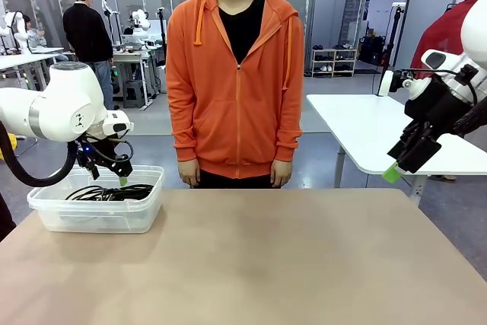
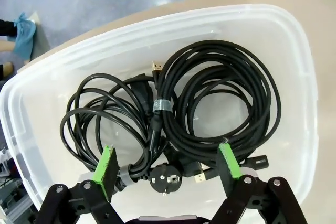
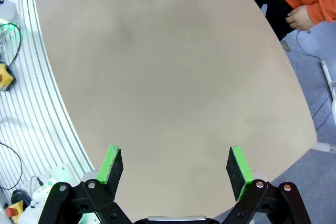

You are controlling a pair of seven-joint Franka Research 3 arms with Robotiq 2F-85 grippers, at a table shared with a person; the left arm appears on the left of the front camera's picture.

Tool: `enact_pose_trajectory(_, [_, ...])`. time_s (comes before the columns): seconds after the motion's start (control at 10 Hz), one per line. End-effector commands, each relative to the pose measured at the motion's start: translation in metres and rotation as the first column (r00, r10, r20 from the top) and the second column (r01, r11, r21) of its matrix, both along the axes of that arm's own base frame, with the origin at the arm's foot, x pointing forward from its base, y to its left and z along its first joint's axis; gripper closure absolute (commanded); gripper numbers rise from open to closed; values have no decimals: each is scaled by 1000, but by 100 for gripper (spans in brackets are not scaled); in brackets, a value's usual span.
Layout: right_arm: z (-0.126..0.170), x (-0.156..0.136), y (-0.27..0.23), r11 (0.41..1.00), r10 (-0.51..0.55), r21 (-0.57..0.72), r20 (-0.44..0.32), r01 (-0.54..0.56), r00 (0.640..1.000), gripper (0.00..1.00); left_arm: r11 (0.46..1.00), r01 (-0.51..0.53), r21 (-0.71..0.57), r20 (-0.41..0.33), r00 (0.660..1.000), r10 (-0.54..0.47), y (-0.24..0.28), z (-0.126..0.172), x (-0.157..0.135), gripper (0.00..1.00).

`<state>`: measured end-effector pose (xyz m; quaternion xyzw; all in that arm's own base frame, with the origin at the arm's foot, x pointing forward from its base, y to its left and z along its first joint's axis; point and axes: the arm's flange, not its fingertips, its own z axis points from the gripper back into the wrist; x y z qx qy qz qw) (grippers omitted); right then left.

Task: Organize and store the cables.
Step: Place the USB Extension Cable into the Organizing box.

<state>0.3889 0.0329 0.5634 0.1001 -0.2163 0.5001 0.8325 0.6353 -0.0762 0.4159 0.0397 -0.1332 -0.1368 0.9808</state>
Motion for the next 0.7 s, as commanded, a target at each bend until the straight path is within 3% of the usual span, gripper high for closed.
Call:
enact_pose_trajectory(0.0, [1,1,1,1000,-15,3,-5,15,1000,0,1000,14,4,7,1000,-14,0,-1,8,6])
enact_pose_trajectory(0.6, [1,1,1,1000,-15,3,-5,15,1000,0,1000,14,4,7,1000,-14,0,-1,8,6])
